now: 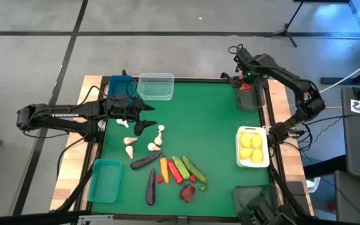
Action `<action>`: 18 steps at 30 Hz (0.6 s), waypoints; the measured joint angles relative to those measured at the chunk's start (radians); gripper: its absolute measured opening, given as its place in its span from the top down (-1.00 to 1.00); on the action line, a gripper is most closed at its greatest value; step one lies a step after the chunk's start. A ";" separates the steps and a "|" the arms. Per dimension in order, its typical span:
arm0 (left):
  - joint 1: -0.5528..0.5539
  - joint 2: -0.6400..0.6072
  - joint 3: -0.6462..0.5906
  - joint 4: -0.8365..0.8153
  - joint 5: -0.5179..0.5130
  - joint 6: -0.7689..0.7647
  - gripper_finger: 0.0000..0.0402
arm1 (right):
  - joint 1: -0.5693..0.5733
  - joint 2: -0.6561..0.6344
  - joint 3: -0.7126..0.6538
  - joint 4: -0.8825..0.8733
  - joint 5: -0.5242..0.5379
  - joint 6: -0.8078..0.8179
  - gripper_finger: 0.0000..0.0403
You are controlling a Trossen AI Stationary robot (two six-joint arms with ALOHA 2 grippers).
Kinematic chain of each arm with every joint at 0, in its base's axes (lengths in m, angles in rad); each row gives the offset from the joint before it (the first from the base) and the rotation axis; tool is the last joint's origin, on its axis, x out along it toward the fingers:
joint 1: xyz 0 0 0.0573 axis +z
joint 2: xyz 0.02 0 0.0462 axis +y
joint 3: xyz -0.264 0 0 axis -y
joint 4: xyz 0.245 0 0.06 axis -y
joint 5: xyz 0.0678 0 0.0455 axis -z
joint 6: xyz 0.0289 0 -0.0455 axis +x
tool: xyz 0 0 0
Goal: Sort produce into baskets
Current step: Put the red apple into the top black bin
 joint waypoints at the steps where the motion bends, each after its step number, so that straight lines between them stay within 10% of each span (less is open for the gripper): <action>1: 0.000 0.000 0.000 0.000 0.000 0.000 -0.78 | 0.000 0.007 0.000 -0.001 0.005 0.000 -0.74; 18: 0.000 0.000 0.000 -0.001 0.000 -0.002 -0.78 | 0.000 0.026 0.000 0.019 0.037 -0.085 -0.74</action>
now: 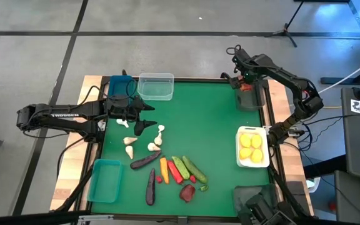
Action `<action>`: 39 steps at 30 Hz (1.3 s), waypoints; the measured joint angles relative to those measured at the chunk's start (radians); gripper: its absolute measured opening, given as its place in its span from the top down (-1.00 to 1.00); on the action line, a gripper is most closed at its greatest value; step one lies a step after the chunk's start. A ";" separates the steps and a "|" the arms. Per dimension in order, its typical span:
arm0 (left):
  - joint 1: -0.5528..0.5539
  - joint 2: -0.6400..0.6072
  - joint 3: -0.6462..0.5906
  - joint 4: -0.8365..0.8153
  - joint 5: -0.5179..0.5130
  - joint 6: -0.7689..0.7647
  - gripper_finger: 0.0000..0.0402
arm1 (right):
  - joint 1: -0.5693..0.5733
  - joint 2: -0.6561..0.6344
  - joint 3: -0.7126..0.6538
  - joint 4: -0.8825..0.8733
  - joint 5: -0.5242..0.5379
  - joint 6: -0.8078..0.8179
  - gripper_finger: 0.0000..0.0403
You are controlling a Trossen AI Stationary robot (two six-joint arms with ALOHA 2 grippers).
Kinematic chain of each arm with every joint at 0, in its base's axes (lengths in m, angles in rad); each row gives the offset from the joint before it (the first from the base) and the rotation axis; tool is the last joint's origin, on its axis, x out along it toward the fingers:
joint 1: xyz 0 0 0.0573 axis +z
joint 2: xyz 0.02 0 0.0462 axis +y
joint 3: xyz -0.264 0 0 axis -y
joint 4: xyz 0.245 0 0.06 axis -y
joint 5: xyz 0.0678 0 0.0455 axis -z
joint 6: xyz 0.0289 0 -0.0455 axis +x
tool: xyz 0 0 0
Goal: Sort produce into baskets
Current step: Put the red apple into the top black bin
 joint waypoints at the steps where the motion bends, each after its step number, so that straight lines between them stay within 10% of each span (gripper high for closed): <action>1: 0.000 0.000 0.000 0.000 0.000 0.000 -0.78 | 0.000 0.000 0.000 0.000 0.000 -0.002 -0.74; 39: 0.000 0.000 0.000 -0.001 0.000 0.000 -0.78 | 0.001 0.000 0.000 0.000 -0.002 0.034 -0.75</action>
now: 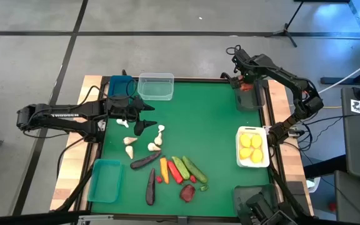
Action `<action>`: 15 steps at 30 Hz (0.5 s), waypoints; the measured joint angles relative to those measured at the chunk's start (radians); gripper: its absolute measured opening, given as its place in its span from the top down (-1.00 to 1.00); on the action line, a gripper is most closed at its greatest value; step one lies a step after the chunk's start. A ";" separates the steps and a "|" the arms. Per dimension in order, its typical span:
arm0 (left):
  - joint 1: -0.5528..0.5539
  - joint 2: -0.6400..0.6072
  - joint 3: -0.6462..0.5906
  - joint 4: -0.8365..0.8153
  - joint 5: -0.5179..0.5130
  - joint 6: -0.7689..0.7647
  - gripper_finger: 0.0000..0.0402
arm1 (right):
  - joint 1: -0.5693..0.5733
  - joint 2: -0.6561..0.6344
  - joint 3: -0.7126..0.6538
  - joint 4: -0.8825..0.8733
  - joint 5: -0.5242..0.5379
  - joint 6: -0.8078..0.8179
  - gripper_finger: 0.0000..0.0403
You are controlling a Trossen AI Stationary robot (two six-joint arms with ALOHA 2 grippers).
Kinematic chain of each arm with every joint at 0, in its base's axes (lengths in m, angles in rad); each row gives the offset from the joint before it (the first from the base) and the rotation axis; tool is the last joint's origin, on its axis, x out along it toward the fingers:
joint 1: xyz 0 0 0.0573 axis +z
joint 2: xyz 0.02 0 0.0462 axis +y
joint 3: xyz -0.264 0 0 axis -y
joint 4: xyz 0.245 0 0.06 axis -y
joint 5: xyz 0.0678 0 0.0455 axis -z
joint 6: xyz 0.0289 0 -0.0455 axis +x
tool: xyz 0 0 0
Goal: Sort produce into baskets
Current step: Put the red apple into the top black bin
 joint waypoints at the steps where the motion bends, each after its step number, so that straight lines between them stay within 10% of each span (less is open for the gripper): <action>1: 0.000 0.000 0.000 0.000 0.000 0.000 -0.78 | -0.004 0.001 0.000 -0.002 -0.009 0.005 -0.75; 15: 0.000 0.000 0.000 0.000 0.000 -0.004 -0.78 | -0.026 0.046 0.000 -0.069 -0.032 0.020 -0.92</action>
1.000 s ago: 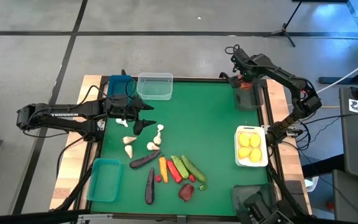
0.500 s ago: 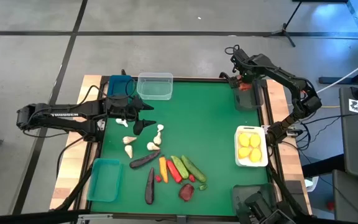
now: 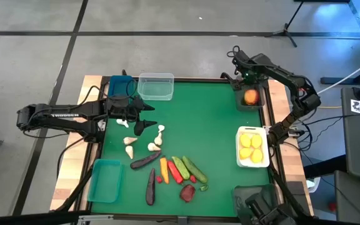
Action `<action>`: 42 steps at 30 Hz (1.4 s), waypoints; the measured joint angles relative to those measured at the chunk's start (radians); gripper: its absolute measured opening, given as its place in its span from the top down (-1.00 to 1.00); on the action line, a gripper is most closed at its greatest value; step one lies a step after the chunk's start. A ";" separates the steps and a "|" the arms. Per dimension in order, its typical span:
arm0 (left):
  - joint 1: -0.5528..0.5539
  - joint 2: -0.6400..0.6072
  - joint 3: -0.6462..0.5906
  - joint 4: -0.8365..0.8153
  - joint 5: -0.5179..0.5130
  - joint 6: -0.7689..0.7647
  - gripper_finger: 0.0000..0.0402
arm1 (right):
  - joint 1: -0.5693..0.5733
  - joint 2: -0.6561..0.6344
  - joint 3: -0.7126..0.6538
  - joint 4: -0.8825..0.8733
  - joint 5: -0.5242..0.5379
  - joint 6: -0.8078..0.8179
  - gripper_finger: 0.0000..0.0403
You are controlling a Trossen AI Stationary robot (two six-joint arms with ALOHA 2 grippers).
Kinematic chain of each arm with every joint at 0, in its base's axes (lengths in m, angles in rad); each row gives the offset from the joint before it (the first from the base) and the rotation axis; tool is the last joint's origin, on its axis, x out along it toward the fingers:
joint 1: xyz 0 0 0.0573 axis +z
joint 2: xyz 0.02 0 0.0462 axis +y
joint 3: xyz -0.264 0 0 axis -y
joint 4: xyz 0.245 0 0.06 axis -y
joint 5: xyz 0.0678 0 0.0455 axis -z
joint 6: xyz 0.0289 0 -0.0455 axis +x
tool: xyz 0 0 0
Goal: Sort produce into baskets
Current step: Put the red apple into the top black bin
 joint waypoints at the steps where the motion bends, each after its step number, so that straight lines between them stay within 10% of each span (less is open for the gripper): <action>1: 0.000 0.000 0.000 0.000 0.000 0.000 -0.78 | 0.000 0.001 0.000 0.001 -0.011 -0.010 -0.92; 15: 0.000 0.000 0.000 0.000 -0.004 -0.002 -0.78 | 0.105 -0.004 0.149 -0.036 -0.558 0.030 -0.91; 27: 0.000 0.000 0.000 -0.053 -0.008 -0.010 -0.78 | 0.865 -0.006 0.148 0.301 -0.789 0.014 -0.91; 30: 0.000 0.000 0.000 -0.053 -0.008 -0.013 -0.78 | 1.050 -0.006 0.148 0.407 -0.704 -0.026 -0.91; 37: 0.000 0.000 0.000 -0.052 -0.008 -0.018 -0.78 | 1.366 0.011 0.141 0.423 -0.085 -0.085 -0.91; 42: 0.000 0.000 0.000 -0.048 -0.008 -0.014 -0.78 | 1.459 0.054 0.138 0.470 0.029 0.004 -0.91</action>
